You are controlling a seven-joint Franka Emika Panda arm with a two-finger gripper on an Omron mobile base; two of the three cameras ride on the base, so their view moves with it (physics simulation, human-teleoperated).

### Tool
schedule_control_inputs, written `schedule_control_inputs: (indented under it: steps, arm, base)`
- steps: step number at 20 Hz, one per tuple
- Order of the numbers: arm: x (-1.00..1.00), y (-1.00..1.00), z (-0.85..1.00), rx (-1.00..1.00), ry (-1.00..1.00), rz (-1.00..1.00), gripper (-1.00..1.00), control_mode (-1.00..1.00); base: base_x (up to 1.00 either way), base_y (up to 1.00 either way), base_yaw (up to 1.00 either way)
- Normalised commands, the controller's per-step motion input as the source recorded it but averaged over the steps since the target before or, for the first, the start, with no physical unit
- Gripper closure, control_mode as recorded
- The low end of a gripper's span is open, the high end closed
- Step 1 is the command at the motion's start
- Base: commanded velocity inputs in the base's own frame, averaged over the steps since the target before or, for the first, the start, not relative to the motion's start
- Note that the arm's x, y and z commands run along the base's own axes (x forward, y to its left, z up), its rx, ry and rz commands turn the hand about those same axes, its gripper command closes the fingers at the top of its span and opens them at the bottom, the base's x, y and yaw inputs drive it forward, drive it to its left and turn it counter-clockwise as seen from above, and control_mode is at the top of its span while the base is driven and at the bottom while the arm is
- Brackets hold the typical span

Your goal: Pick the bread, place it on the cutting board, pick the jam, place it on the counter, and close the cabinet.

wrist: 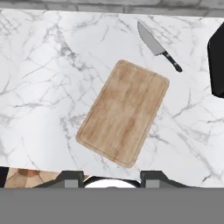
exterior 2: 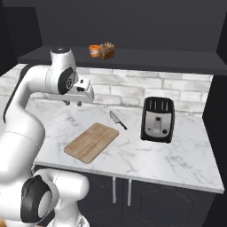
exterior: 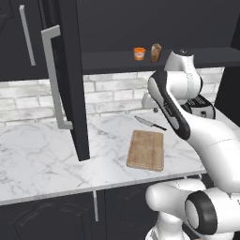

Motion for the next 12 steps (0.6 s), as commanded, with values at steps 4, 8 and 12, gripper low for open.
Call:
schedule_control_inputs:
  steps: [4, 8, 12]
  arm:
    - [-0.01, 0.0, 0.0, 0.0, -0.07, 0.0, -1.0, -1.0]
    - [-0.09, 0.0, 0.0, 0.0, -0.17, 0.0, -1.0, -1.0]
    - [-0.03, 0.0, 0.05, 0.0, -0.21, 0.0, -1.0, -1.0]
  base:
    - [0.0, 0.0, 0.0]
    - [0.0, 0.0, 0.0]
    - [0.0, 0.0, 0.0]
